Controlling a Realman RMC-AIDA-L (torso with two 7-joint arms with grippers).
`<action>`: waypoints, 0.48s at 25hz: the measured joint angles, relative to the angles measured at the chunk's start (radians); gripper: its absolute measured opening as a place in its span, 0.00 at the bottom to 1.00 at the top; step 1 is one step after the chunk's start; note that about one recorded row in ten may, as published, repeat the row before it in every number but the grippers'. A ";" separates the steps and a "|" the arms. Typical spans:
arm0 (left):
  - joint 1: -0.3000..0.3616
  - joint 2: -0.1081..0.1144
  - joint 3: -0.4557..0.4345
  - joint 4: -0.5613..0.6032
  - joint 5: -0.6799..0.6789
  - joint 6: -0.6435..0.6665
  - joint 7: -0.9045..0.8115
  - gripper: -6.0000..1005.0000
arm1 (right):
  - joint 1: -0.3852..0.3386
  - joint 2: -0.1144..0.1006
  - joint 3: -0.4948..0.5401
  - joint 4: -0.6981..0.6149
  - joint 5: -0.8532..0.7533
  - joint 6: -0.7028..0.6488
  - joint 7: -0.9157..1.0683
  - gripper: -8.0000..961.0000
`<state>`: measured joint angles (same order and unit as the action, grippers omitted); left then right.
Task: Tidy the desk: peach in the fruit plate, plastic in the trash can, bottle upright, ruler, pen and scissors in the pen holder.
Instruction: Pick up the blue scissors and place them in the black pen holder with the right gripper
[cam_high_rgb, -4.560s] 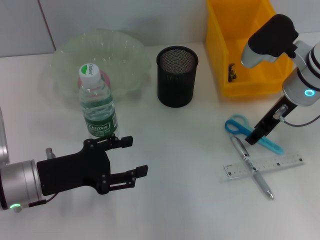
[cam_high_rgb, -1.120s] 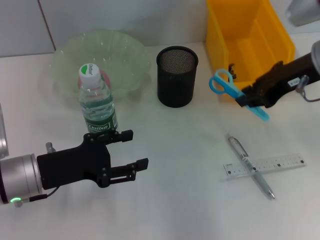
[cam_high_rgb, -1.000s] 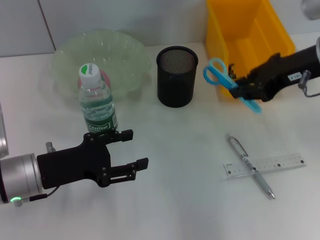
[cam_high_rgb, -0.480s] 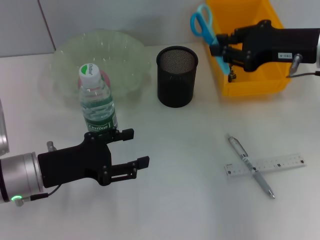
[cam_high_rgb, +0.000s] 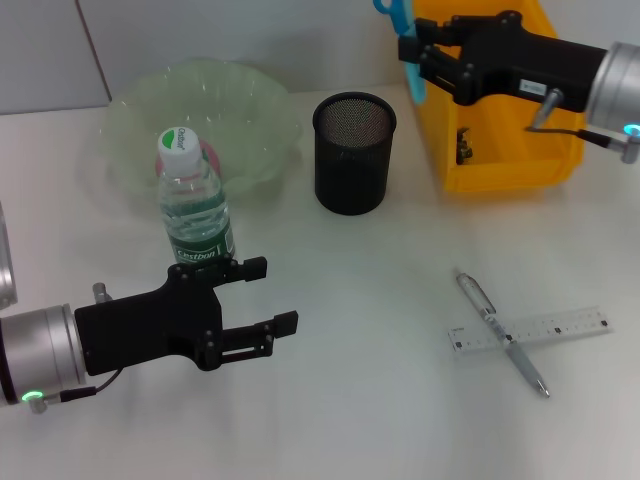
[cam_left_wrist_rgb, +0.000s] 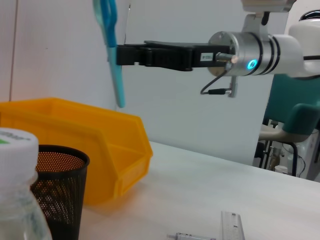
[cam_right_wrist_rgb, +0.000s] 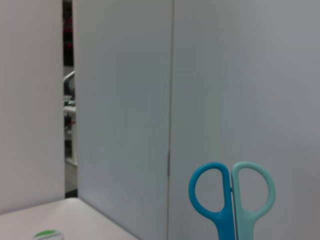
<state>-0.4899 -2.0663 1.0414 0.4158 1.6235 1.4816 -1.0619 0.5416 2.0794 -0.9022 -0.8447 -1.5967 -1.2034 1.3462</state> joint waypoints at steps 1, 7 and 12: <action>0.000 0.000 0.000 0.000 0.000 0.000 0.000 0.79 | 0.009 0.001 0.000 0.020 0.010 0.015 -0.009 0.25; 0.001 0.000 -0.001 0.000 -0.001 0.000 -0.001 0.79 | 0.072 0.004 -0.007 0.138 0.033 0.098 -0.059 0.25; 0.000 0.000 -0.002 0.000 -0.001 0.001 -0.004 0.79 | 0.113 0.005 -0.010 0.239 0.087 0.140 -0.151 0.25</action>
<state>-0.4902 -2.0662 1.0399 0.4157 1.6228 1.4823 -1.0660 0.6548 2.0842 -0.9117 -0.6058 -1.5095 -1.0637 1.1950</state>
